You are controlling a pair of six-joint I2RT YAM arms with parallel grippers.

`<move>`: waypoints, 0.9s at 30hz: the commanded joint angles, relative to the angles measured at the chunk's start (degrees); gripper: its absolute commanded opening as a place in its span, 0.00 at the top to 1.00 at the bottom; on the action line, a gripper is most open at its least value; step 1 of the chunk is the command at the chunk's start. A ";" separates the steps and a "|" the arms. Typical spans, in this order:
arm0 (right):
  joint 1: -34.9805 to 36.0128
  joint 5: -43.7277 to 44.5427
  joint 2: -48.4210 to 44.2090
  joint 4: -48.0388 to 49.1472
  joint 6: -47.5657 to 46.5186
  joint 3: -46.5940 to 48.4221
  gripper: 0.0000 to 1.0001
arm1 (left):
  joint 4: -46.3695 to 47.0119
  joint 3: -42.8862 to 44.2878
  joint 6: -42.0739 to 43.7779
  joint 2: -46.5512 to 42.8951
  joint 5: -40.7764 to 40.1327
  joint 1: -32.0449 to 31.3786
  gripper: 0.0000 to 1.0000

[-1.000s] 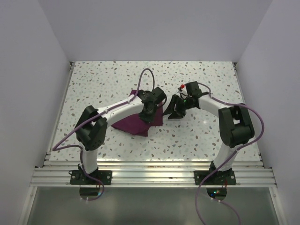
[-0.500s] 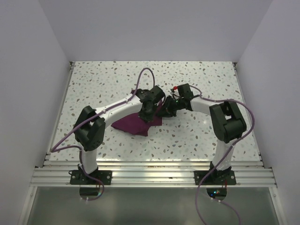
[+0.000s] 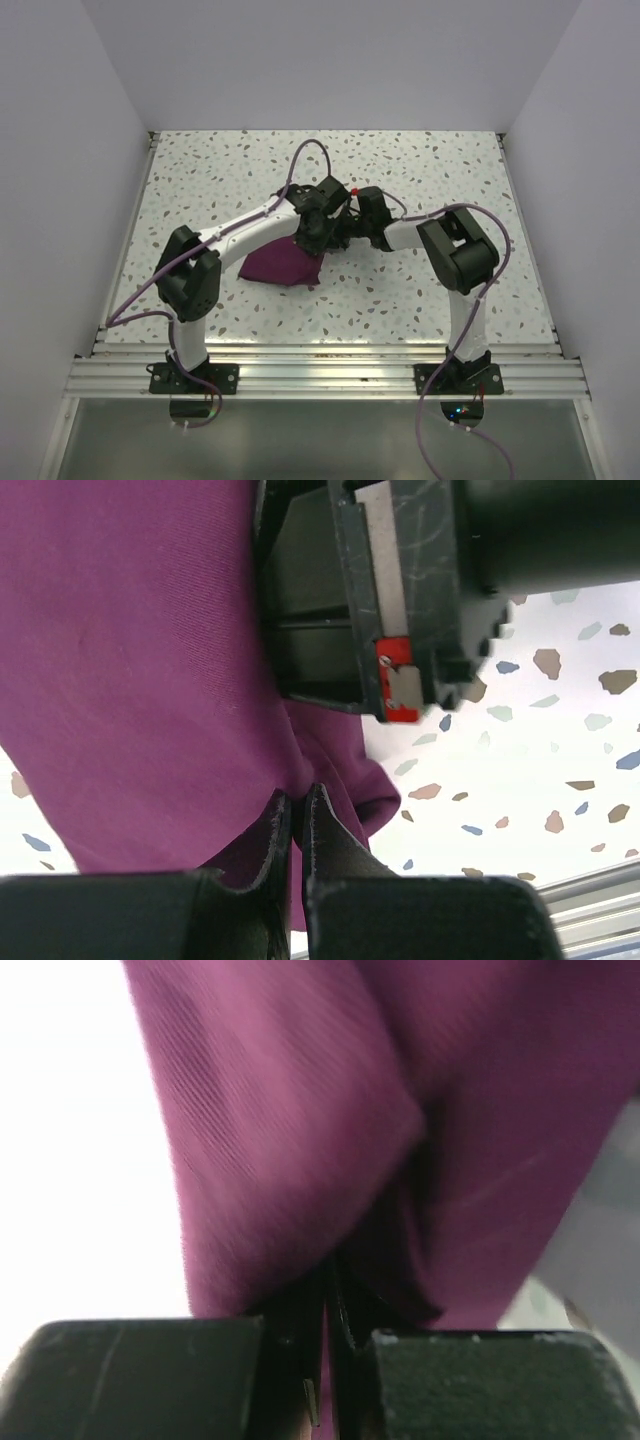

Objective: Prepare the surgical pack

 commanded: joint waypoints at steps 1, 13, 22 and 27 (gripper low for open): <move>0.82 2.03 4.35 21.32 11.70 -1.50 0.96 | 2.57 4.85 1.71 -1.77 4.47 -0.49 1.00; 0.56 7.31 2.53 -7.38 -9.88 4.56 0.91 | 2.48 5.47 1.45 0.70 6.23 -0.14 0.84; -5.33 3.88 -5.91 -26.37 -23.08 2.71 0.85 | 5.37 2.31 0.04 -4.83 12.12 7.15 0.54; -8.66 5.02 -8.29 -30.60 -26.86 3.06 0.85 | 4.07 7.13 1.18 -1.87 10.71 9.35 0.46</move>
